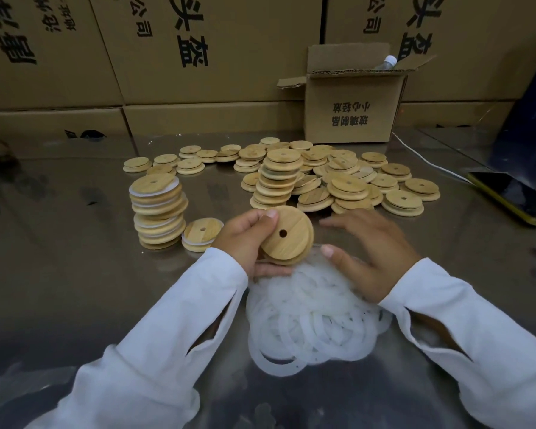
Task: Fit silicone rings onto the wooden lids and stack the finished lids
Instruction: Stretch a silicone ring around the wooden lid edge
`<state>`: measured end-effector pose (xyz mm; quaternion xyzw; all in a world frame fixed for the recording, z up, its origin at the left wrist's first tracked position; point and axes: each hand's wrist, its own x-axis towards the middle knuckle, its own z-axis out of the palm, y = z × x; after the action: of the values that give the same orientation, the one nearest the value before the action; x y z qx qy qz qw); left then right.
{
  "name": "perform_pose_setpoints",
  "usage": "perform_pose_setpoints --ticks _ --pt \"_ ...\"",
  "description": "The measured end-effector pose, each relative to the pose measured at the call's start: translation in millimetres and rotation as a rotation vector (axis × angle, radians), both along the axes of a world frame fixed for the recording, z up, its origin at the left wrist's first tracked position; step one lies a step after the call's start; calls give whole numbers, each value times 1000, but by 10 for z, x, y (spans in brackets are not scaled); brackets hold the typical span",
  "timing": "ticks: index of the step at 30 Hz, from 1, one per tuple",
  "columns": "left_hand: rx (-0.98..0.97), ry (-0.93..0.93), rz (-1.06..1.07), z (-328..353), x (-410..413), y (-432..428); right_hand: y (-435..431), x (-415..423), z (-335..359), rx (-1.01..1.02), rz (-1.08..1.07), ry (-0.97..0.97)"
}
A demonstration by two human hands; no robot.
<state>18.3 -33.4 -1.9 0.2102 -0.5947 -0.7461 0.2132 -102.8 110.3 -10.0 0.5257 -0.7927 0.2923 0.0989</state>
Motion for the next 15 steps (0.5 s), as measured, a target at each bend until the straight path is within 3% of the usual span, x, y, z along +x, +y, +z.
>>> perform_pose_setpoints --ticks 4,15 --pt "31 25 -57 5 3 9 -7 -89 -75 171 -74 -39" --pt "28 38 -14 -19 -9 -10 -9 -107 -42 154 -67 -180"
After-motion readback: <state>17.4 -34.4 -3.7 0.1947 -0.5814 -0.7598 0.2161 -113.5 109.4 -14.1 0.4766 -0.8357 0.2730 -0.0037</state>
